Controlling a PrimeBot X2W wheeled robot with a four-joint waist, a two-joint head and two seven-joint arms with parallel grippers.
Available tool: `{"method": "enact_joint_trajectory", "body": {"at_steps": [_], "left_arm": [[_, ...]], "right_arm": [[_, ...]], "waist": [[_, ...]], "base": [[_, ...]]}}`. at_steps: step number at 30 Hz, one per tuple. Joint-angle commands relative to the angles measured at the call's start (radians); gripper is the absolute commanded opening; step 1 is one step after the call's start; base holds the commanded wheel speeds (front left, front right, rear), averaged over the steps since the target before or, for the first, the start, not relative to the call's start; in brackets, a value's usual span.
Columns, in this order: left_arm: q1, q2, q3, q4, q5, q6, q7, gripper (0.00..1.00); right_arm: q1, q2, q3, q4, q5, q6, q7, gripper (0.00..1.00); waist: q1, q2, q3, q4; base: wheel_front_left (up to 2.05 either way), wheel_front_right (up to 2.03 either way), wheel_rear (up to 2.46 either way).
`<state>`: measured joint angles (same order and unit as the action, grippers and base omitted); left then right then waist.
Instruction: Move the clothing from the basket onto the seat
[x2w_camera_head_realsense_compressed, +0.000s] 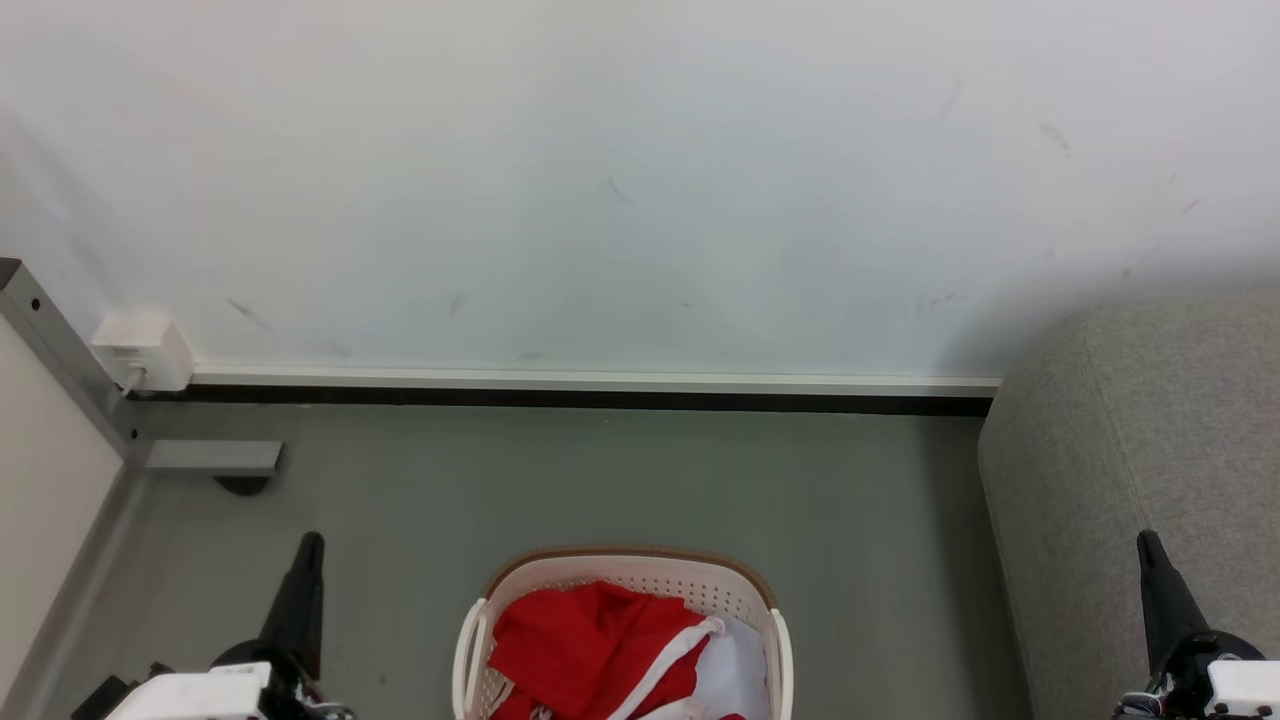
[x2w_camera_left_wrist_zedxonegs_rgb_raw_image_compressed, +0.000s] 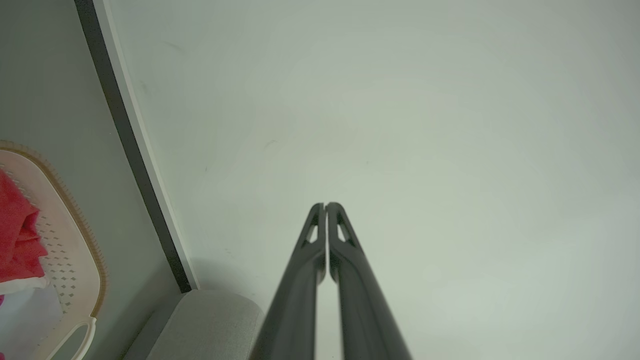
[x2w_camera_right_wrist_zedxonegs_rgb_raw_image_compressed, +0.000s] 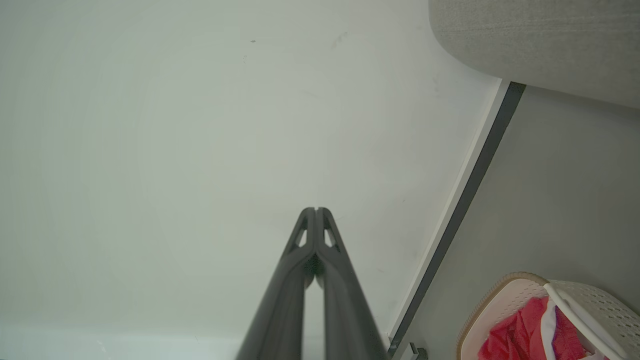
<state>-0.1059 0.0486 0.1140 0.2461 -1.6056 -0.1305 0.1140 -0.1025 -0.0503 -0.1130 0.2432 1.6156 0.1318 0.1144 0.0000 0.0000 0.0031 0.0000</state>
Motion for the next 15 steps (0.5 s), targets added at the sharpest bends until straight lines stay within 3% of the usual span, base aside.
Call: {"method": "enact_joint_trajectory", "body": {"at_steps": [1, 15], "left_arm": [[-0.007, 0.002, 0.002, -0.002, -0.014, -0.003, 0.003, 0.00], [-0.007, 0.002, 0.002, -0.002, -0.014, -0.003, 0.003, 0.00]], "right_arm": [[-0.014, 0.000, -0.002, 0.003, -0.005, -0.002, 0.002, 0.00], [-0.014, 0.000, -0.002, 0.003, -0.005, -0.002, 0.002, 0.00]], "waist": [[0.0000, 0.0000, 0.000, 0.000], [0.0000, 0.0000, 0.000, 0.000]], "base": [[0.00, 0.00, 0.00], [0.00, 0.00, 0.00]]}}
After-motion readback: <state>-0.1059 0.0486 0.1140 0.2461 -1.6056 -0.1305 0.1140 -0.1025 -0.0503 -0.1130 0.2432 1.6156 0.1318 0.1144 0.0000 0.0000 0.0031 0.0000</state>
